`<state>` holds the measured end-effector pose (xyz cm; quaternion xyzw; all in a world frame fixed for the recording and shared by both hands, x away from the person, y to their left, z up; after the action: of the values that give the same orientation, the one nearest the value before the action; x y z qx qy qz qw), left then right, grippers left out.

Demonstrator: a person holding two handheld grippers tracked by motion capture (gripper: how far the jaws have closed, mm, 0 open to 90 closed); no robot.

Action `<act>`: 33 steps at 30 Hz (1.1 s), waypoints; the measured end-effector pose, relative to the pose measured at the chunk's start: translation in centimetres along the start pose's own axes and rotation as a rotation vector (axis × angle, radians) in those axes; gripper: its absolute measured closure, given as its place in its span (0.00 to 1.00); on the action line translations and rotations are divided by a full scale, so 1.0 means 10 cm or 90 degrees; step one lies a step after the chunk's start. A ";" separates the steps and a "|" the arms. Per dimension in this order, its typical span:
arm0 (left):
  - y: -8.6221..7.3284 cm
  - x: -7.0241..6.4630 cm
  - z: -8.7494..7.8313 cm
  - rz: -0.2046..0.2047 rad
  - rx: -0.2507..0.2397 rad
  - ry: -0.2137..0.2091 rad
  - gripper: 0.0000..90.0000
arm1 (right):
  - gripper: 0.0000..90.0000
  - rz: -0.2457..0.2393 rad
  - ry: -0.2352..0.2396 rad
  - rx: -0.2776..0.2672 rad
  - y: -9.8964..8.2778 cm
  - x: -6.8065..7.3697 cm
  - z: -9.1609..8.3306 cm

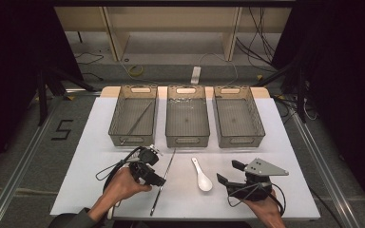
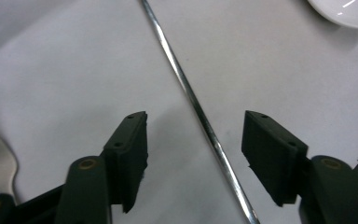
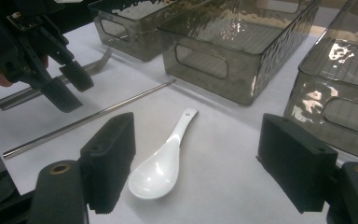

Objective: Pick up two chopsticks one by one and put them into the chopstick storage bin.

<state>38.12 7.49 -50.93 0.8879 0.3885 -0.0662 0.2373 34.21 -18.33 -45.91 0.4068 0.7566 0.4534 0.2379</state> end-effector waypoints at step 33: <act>-0.03 -0.03 0.22 0.050 0.071 0.038 0.79 | 0.31 -0.005 0.000 0.007 -0.01 0.01 0.01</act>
<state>37.83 6.37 -52.88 0.9159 0.3560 -0.0523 0.1781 34.16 -18.25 -46.03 0.4054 0.7606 0.4482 0.2370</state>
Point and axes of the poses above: each handheld gripper's, and its own axes: z roughly forward along the jaws, y roughly out of its top, x roughly to its left, the point moved 7 cm from there along z, roughly forward along the jaws, and after that the axes turned 8 degrees about -y, right-handed, at the moved point
